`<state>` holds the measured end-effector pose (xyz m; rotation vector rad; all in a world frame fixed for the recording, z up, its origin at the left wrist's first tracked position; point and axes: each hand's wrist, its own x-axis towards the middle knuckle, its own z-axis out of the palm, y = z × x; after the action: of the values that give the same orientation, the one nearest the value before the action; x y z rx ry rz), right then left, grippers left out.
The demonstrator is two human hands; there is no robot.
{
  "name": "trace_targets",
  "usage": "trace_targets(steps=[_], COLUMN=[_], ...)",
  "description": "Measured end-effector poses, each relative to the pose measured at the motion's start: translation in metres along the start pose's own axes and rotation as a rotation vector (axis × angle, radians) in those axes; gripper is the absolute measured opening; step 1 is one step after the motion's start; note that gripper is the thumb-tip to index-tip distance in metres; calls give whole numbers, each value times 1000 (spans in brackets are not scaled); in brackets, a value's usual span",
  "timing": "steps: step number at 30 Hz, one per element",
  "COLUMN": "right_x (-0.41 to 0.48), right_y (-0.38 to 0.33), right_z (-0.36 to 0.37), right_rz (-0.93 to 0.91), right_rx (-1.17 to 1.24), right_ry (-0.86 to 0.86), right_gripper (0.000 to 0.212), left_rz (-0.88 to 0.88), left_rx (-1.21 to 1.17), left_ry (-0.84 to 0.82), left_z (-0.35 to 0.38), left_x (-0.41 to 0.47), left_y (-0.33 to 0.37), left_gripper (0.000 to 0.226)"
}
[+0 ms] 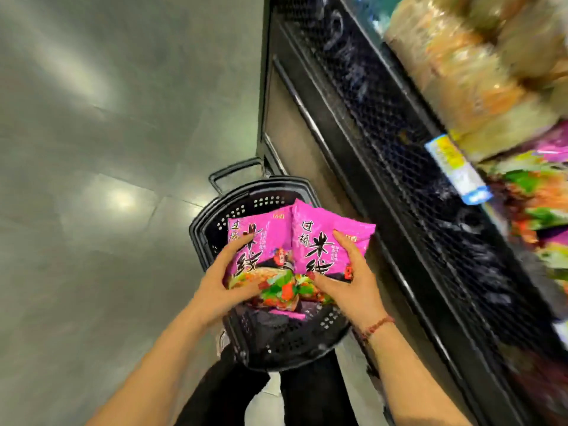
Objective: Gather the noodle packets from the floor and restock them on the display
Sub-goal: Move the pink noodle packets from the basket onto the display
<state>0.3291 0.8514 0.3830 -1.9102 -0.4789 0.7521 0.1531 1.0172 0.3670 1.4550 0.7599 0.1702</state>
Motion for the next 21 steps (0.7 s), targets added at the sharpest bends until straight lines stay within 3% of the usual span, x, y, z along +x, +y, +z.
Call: trace_targets(steps=[10, 19, 21], right_x=[-91, -115, -115], right_y=[-121, -155, -155], right_z=[-65, -160, -182], right_rz=[-150, -268, -267], right_rx=[107, 32, -30], right_ry=[194, 413, 441], right_gripper=[69, 70, 79], left_rz=[213, 519, 578], left_rx=[-12, 126, 153], left_ry=[-141, -244, -261], left_z=[8, 84, 104], left_x=[-47, -25, -18], left_y=[145, 227, 240], left_gripper=[73, 72, 72])
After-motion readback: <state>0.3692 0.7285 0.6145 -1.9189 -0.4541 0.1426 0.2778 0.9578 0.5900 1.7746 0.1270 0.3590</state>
